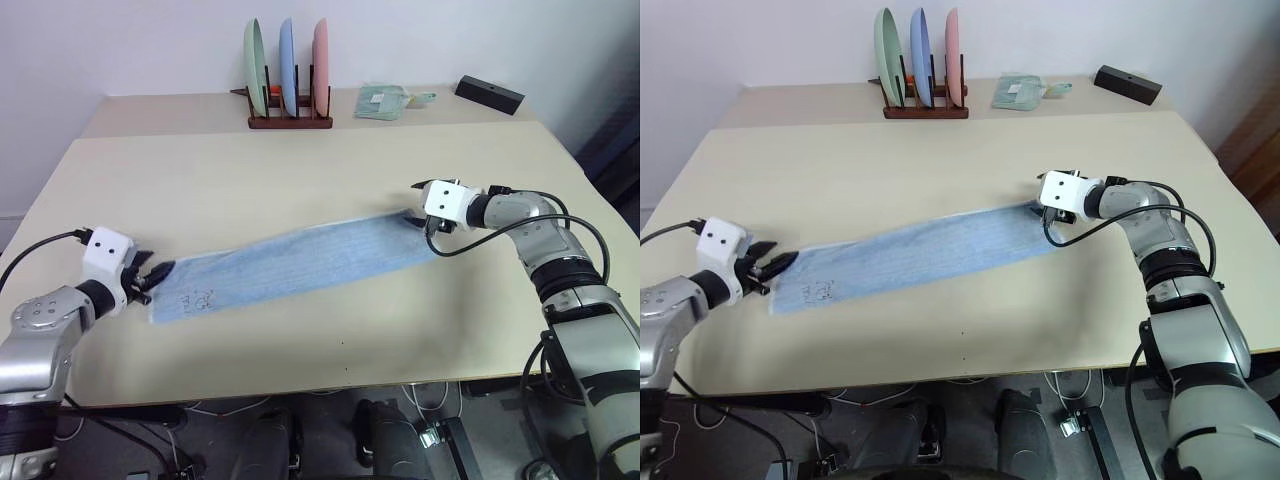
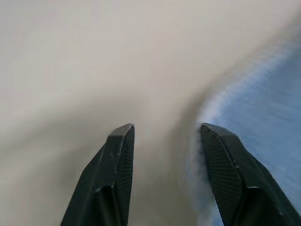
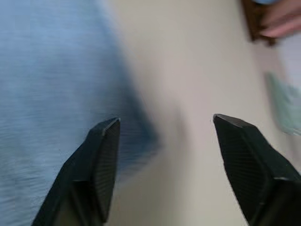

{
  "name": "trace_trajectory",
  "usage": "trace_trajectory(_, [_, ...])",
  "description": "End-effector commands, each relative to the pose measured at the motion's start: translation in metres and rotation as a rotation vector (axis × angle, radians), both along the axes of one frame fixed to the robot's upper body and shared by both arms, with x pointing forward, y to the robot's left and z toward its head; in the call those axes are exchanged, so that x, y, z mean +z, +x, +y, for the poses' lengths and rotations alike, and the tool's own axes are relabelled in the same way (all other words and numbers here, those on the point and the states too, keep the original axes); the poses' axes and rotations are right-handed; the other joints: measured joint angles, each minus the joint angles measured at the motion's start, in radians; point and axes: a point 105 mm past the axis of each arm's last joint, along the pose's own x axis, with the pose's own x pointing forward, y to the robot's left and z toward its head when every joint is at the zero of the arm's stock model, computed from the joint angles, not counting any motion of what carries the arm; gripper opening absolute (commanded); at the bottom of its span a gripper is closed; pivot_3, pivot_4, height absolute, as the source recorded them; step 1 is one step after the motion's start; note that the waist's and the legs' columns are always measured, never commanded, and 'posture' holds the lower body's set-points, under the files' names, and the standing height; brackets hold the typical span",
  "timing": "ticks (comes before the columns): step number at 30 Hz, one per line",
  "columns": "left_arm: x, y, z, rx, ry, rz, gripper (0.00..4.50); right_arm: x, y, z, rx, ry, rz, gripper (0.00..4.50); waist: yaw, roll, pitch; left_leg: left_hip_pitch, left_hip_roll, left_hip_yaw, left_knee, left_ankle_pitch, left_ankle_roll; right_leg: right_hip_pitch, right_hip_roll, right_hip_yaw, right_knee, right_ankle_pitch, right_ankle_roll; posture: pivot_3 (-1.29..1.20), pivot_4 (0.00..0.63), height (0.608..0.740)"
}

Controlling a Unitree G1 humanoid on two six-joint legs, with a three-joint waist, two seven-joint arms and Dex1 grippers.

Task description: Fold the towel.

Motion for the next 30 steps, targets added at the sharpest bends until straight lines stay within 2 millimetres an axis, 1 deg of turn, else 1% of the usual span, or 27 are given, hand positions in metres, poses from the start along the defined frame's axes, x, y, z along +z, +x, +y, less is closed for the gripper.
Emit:
trace_trajectory(1, [0.020,0.009,0.030,0.214,-0.022,-0.117,2.36,0.023,0.009,-0.009,-0.082,0.052,-0.108,3.29,-0.003,0.000,0.000,0.000,0.000,0.000,0.000,0.000,0.000,0.000,0.000,0.000,0.000,0.000,0.000,0.00,0.150,0.737])
trace_trajectory(2, [0.020,0.009,0.031,0.225,-0.043,-0.123,2.36,0.023,0.008,-0.010,-0.086,0.058,-0.107,3.29,-0.004,0.000,0.000,0.000,0.000,0.000,0.000,0.000,0.000,0.000,0.000,0.000,0.000,0.000,0.000,0.00,0.150,0.737])
trace_trajectory(4, [0.023,0.008,0.020,0.168,-0.034,-0.141,2.36,0.024,0.004,-0.019,-0.095,0.086,-0.078,3.29,-0.005,0.000,0.000,0.000,0.000,0.000,-0.001,0.000,0.000,0.000,0.000,0.000,0.000,0.000,0.000,0.00,0.150,0.737])
trace_trajectory(6, [0.025,0.004,0.011,0.100,-0.013,-0.152,2.40,0.026,-0.003,-0.031,-0.120,0.160,-0.031,3.86,-0.005,0.000,0.000,0.000,0.000,0.001,-0.002,0.000,0.000,0.000,0.000,0.000,0.000,0.000,0.000,0.00,0.150,0.737])
trace_trajectory(7, [0.025,0.002,0.009,0.084,-0.009,-0.153,2.40,0.027,-0.005,-0.034,-0.126,0.188,-0.012,4.08,-0.002,0.000,0.000,0.000,0.000,0.001,-0.002,0.000,0.000,0.000,0.000,0.000,-0.001,0.000,0.000,0.00,0.150,0.737])
trace_trajectory(8, [0.025,0.000,0.006,0.065,-0.019,-0.152,2.40,0.028,-0.011,-0.039,-0.142,0.280,0.048,4.46,0.000,0.000,0.000,0.000,0.000,0.000,-0.002,0.000,0.000,0.001,0.000,0.000,-0.001,0.000,0.000,0.00,0.150,0.737])
trace_trajectory(9, [0.028,-0.002,0.004,0.045,-0.041,-0.162,2.78,0.028,-0.019,-0.042,-0.142,0.366,0.117,4.50,0.002,0.000,0.000,0.000,0.000,0.000,-0.002,0.000,0.000,0.001,0.000,0.000,-0.001,0.000,0.000,0.00,0.150,0.737])
trace_trajectory(10, [0.031,-0.004,0.001,0.020,-0.054,-0.171,2.89,0.026,-0.029,-0.045,-0.139,0.450,0.194,4.50,0.005,0.000,0.000,0.000,0.000,0.000,-0.001,0.000,0.000,0.001,0.000,0.000,-0.002,0.000,0.000,0.00,0.150,0.737])
trace_trajectory(11, [0.036,-0.006,-0.007,-0.029,-0.058,-0.191,3.22,0.023,-0.043,-0.046,-0.128,0.528,0.285,4.50,0.006,0.000,0.000,0.000,0.000,-0.001,0.000,0.000,0.000,0.002,-0.001,-0.001,-0.002,0.000,0.000,0.00,0.150,0.737])
trace_trajectory(13, [0.044,-0.007,-0.021,-0.099,-0.053,-0.217,4.21,0.016,-0.065,-0.046,-0.130,0.624,0.404,4.50,0.012,0.000,0.000,-0.001,0.001,-0.003,0.000,0.000,0.000,0.002,-0.004,-0.002,-0.002,0.000,0.000,0.00,0.150,0.737])
trace_trajectory(14, [0.048,-0.006,-0.029,-0.134,-0.050,-0.228,4.47,0.012,-0.074,-0.047,-0.148,0.676,0.456,4.50,0.012,0.000,0.000,0.000,0.000,-0.003,0.000,-0.001,0.001,0.003,-0.005,-0.002,-0.002,0.000,0.000,0.00,0.150,0.737])
trace_trajectory(16, [0.054,-0.008,-0.054,-0.262,-0.054,-0.231,4.47,0.004,-0.093,-0.047,-0.182,0.767,0.554,4.50,0.010,0.000,0.000,0.000,0.000,-0.003,0.000,-0.001,0.001,0.003,-0.005,-0.001,-0.002,0.000,0.000,0.00,0.150,0.737])
trace_trajectory(18, [0.058,-0.012,-0.078,-0.384,-0.048,-0.226,4.47,-0.001,-0.106,-0.044,-0.213,0.859,0.638,4.50,0.007,0.000,0.000,0.000,0.000,-0.003,0.000,-0.001,0.001,0.003,-0.005,-0.001,-0.002,0.000,-0.001,0.00,0.150,0.737])
trace_trajectory(19, [0.060,-0.013,-0.092,-0.449,-0.049,-0.226,4.47,-0.003,-0.111,-0.043,-0.245,0.924,0.675,4.50,0.007,0.001,-0.001,0.000,0.000,-0.003,0.000,-0.001,0.001,0.002,-0.006,-0.001,-0.002,0.001,-0.001,0.00,0.150,0.737])
trace_trajectory(21, [0.062,-0.015,-0.110,-0.528,-0.052,-0.226,4.47,-0.006,-0.117,-0.041,-0.289,1.001,0.722,4.50,0.006,0.001,-0.001,0.000,0.001,-0.003,0.000,-0.001,0.001,0.002,-0.006,-0.001,-0.001,0.001,-0.001,0.00,0.150,0.737])
trace_trajectory(23, [0.064,-0.024,-0.154,-0.714,-0.100,-0.218,4.47,-0.013,-0.123,-0.033,-0.336,1.114,0.788,4.50,0.006,0.001,-0.001,0.000,0.001,-0.003,0.000,-0.001,0.001,0.001,-0.005,0.000,-0.002,0.001,-0.001,0.00,0.150,0.737])
trace_trajectory(25, [0.064,-0.034,-0.181,-0.839,-0.127,-0.201,4.47,-0.021,-0.126,-0.029,-0.395,1.170,0.825,4.50,0.007,0.000,-0.001,0.000,0.001,-0.003,-0.001,-0.001,0.001,0.002,-0.005,0.000,-0.002,0.001,-0.001,0.00,0.150,0.737])
trace_trajectory(27, [0.058,-0.046,-0.205,-0.959,-0.161,-0.154,4.47,-0.034,-0.117,-0.027,-0.514,1.265,0.822,4.50,0.007,0.000,-0.001,0.000,0.000,-0.003,0.000,-0.001,0.001,0.002,-0.005,0.000,-0.002,0.001,-0.001,0.00,0.150,0.737])
trace_trajectory(29, [0.055,-0.052,-0.218,-1.024,-0.179,-0.120,4.47,-0.044,-0.111,-0.024,-0.609,1.329,0.830,4.50,0.005,0.002,-0.001,0.000,0.000,-0.002,0.000,-0.001,0.001,0.001,-0.004,0.000,-0.001,0.001,-0.001,0.00,0.150,0.737])
trace_trajectory(30, [0.053,-0.052,-0.221,-1.036,-0.175,-0.114,4.47,-0.046,-0.110,-0.022,-0.635,1.353,0.832,4.50,0.004,0.002,-0.002,-0.001,0.000,-0.002,0.000,-0.001,0.001,0.000,-0.004,0.001,-0.001,0.001,-0.001,0.00,0.150,0.737])
